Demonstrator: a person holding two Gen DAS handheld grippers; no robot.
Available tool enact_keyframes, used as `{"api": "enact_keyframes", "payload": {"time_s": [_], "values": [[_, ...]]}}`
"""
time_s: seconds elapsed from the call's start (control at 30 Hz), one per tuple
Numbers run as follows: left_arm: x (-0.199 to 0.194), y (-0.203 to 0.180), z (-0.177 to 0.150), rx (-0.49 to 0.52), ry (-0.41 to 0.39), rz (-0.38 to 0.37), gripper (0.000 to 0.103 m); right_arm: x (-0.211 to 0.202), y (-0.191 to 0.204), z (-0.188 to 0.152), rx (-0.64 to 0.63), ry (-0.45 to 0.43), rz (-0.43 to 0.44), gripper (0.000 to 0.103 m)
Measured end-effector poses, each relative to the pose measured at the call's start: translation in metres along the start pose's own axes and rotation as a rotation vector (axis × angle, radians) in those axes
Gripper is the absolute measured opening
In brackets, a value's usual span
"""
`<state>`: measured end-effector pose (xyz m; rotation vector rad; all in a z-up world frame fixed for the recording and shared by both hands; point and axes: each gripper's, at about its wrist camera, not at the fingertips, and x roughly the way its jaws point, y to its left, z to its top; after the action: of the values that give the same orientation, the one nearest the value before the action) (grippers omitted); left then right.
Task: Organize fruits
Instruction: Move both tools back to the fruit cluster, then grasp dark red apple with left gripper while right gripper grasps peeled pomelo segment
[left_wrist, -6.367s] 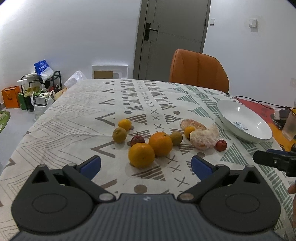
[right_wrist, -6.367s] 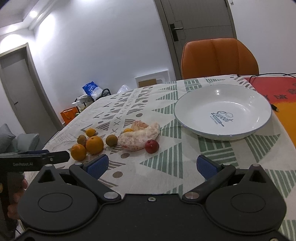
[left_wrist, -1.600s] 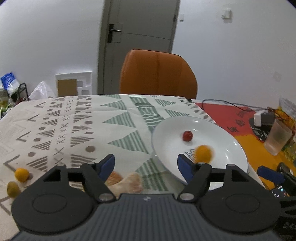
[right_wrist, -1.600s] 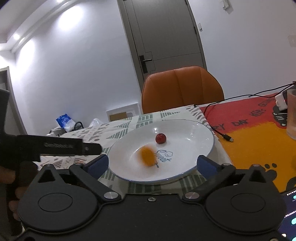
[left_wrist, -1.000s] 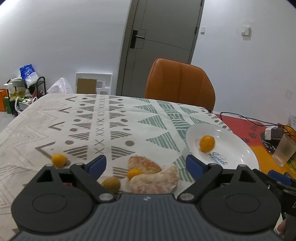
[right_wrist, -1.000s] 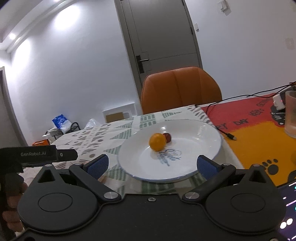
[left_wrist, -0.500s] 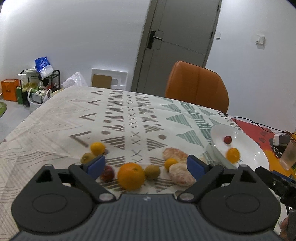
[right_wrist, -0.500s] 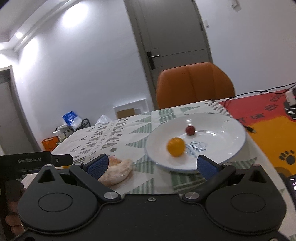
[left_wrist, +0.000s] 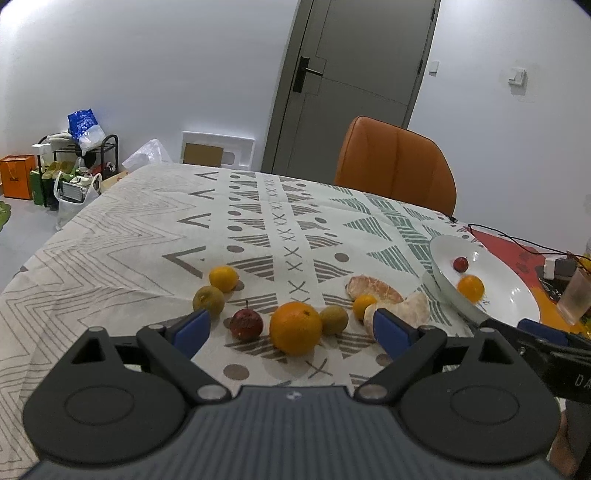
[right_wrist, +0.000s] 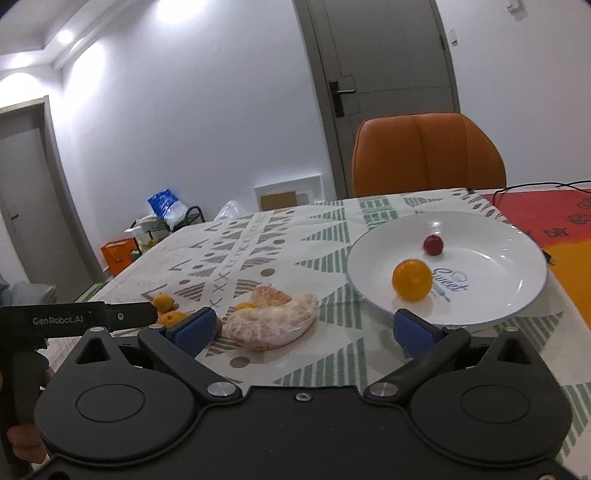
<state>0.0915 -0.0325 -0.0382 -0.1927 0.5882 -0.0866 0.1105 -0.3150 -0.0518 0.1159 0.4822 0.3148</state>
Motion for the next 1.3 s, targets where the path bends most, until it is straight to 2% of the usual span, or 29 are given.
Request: {"api": "enact_keyframes", "payload": {"time_s": [0.17,0.8,0.9,0.97,1.03,1.2,1.3], "values": [[0.000,0.006,-0.003,0.005,-0.005,0.020,0.094,0.006,0.006,-0.002,-0.018,0.031,0.022,0.103],[0.014,0.013,-0.006,0.000,0.015,-0.003,0.090,0.032,0.022,-0.005,-0.098,0.094,0.020,0.103],[0.018,0.016,-0.006,-0.010,0.020,-0.004,0.081,0.034,0.023,-0.005,-0.101,0.099,0.033,0.103],[0.020,0.020,-0.006,-0.023,0.024,-0.006,0.068,0.036,0.024,-0.006,-0.106,0.101,0.034,0.103],[0.022,0.025,-0.005,-0.043,0.030,-0.009,0.060,0.039,0.024,-0.006,-0.105,0.106,0.032,0.103],[0.019,0.033,-0.004,-0.066,0.013,-0.024,0.054,0.044,0.024,-0.005,-0.102,0.113,0.027,0.103],[0.018,0.038,-0.002,-0.089,0.011,-0.037,0.047,0.046,0.026,-0.005,-0.107,0.110,0.029,0.103]]}}
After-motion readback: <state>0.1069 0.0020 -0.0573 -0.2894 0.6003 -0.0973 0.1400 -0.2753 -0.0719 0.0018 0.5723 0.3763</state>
